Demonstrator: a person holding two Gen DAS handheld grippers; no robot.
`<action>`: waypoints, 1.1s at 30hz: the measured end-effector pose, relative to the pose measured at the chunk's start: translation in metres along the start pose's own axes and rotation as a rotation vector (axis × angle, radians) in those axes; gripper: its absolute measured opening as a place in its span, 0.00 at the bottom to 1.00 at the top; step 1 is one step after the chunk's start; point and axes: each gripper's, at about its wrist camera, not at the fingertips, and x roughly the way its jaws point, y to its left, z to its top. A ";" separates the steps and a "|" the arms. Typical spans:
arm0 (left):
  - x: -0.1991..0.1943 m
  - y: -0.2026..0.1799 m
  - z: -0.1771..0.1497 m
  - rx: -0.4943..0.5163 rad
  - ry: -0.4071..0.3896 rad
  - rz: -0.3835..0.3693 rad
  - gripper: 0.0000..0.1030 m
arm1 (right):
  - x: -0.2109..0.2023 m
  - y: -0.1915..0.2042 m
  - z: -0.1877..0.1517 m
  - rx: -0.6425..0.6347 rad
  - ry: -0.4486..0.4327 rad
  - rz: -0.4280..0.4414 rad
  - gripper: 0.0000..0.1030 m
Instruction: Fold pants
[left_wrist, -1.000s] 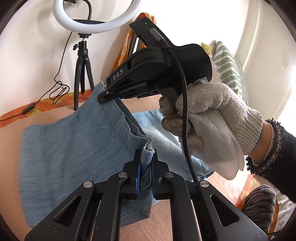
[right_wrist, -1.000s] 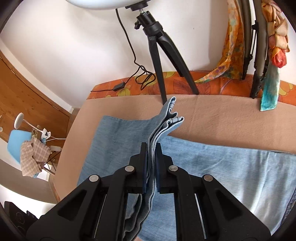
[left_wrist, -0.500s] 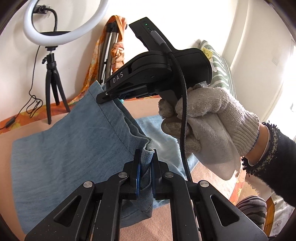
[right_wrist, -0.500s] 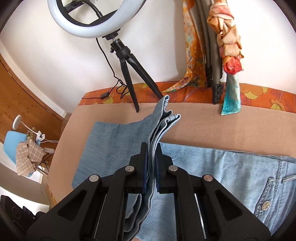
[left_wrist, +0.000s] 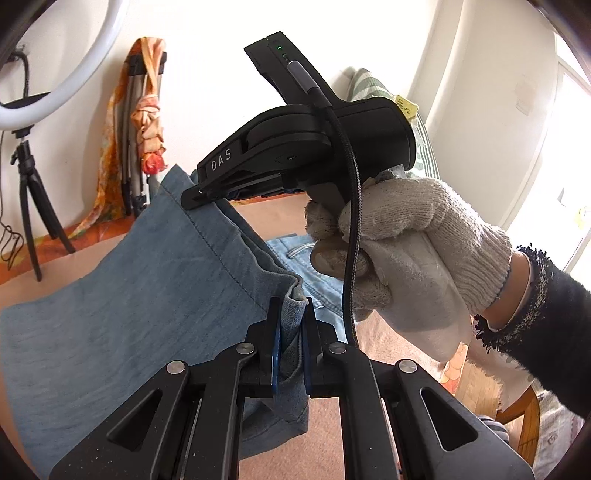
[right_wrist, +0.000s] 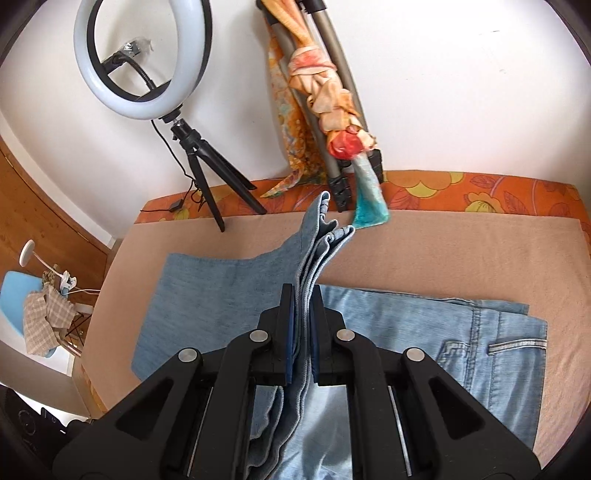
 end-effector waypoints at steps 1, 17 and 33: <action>0.004 -0.004 0.002 0.003 0.003 -0.006 0.07 | -0.003 -0.006 -0.001 0.005 -0.002 -0.005 0.08; 0.058 -0.057 0.027 0.072 0.029 -0.104 0.07 | -0.054 -0.087 -0.015 0.060 -0.038 -0.082 0.07; 0.108 -0.080 0.015 0.088 0.118 -0.142 0.07 | -0.038 -0.163 -0.048 0.145 -0.006 -0.107 0.07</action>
